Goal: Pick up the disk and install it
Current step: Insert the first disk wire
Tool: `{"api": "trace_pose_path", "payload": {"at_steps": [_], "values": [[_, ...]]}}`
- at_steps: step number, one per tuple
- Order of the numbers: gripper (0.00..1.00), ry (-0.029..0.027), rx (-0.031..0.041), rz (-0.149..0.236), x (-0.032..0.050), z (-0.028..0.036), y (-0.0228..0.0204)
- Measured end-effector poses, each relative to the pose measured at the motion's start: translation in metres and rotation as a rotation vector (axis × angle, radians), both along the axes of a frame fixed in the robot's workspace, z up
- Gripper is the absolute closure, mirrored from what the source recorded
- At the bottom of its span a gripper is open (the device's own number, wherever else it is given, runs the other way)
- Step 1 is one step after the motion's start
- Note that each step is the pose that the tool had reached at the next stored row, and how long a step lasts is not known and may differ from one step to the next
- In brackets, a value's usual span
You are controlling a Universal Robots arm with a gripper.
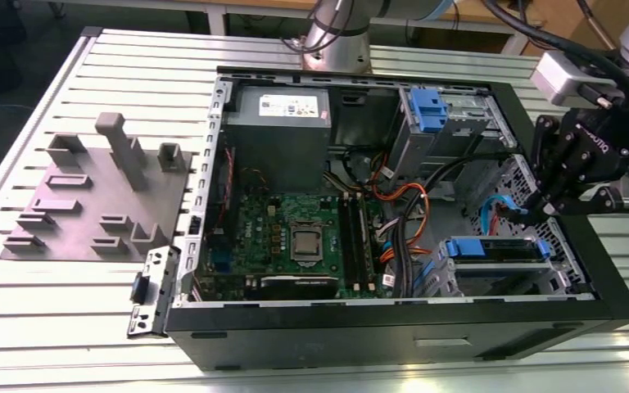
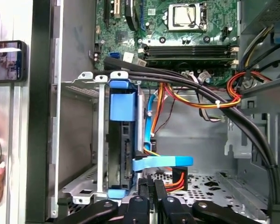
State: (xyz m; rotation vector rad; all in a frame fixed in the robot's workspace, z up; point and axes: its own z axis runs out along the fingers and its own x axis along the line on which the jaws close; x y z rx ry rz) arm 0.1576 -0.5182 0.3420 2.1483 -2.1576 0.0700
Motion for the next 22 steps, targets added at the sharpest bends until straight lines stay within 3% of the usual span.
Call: {"api": "trace_pose_path", "payload": {"at_steps": [8,11,14,19,22], "values": [[0.83,-0.0379,-0.0001,0.005,-0.0068,-0.0006,-0.0042],[0.83,-0.0430,0.0004,0.005,-0.0145,-0.0013,-0.0044],[0.83,-0.0490,0.0001,0.005,-0.0163,-0.0013,-0.0051],[0.83,-0.0563,0.0001,0.005,-0.0175,-0.0013,-0.0108],[0.83,-0.0695,0.0004,0.005,-0.0225,-0.0018,-0.0128]]}}
